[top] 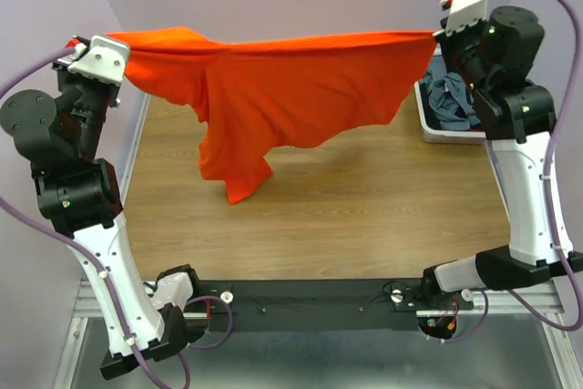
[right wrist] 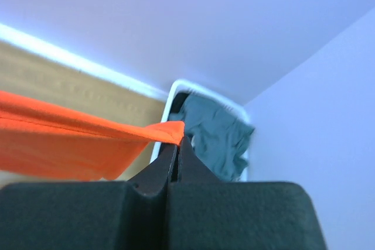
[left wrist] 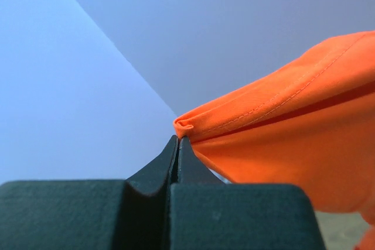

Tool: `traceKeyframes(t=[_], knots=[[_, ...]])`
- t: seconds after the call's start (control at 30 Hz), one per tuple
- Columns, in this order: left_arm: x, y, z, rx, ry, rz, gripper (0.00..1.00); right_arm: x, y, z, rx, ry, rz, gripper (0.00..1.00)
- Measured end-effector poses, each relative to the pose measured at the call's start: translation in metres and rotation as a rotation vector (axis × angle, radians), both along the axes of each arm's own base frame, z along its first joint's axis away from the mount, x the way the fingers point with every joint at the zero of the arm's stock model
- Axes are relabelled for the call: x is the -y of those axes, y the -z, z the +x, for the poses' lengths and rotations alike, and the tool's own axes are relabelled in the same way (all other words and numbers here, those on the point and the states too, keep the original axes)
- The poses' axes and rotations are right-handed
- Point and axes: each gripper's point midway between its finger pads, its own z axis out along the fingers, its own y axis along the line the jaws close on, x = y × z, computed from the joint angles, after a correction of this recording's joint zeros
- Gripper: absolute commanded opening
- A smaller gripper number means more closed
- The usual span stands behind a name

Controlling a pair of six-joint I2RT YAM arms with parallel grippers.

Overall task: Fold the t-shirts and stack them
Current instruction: Flatten the tshirt out

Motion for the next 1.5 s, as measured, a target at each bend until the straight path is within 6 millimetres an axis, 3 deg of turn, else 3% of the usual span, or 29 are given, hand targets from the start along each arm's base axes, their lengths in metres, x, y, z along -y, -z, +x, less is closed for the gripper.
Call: traceKeyframes(t=[0.07,0.13,0.3,0.37,0.53,0.67,0.77,0.83,1.0,1.17,1.33,1.5], knots=[[-0.001,-0.026,-0.01,0.081,-0.025,-0.003,0.0,0.003,-0.024,-0.006,0.06,0.007,0.013,0.01],[-0.003,-0.039,-0.015,0.121,-0.044,-0.003,0.0,0.006,-0.04,-0.011,0.103,0.016,0.018,0.01],[0.0,-0.039,-0.015,0.121,-0.028,0.023,0.0,0.01,-0.047,-0.013,0.128,0.032,0.006,0.01],[0.01,-0.028,-0.014,0.076,0.033,0.055,0.0,0.011,-0.043,-0.012,0.119,0.04,-0.001,0.01],[0.057,0.02,-0.001,-0.119,0.34,0.015,0.0,0.01,-0.027,0.004,0.074,0.049,-0.012,0.01],[0.114,0.057,0.01,-0.248,0.598,-0.062,0.0,0.004,0.0,0.026,0.009,0.047,-0.028,0.01],[0.173,0.098,0.001,-0.38,0.784,-0.114,0.0,0.0,0.019,0.04,-0.039,0.046,-0.041,0.01],[0.191,0.109,-0.003,-0.426,0.827,-0.131,0.0,-0.001,0.031,0.046,-0.067,0.047,-0.05,0.01],[0.177,0.103,0.01,-0.401,0.699,-0.169,0.0,0.0,0.036,0.049,-0.081,0.052,-0.054,0.01],[0.146,0.079,0.014,-0.3,0.507,-0.217,0.0,0.003,0.028,0.042,-0.062,0.061,-0.043,0.0],[0.091,0.025,-0.012,-0.069,0.251,-0.278,0.0,0.01,0.002,0.015,0.002,0.067,-0.015,0.01],[0.056,-0.033,-0.058,0.149,0.119,-0.324,0.0,0.018,-0.035,-0.023,0.101,0.062,0.031,0.01]])
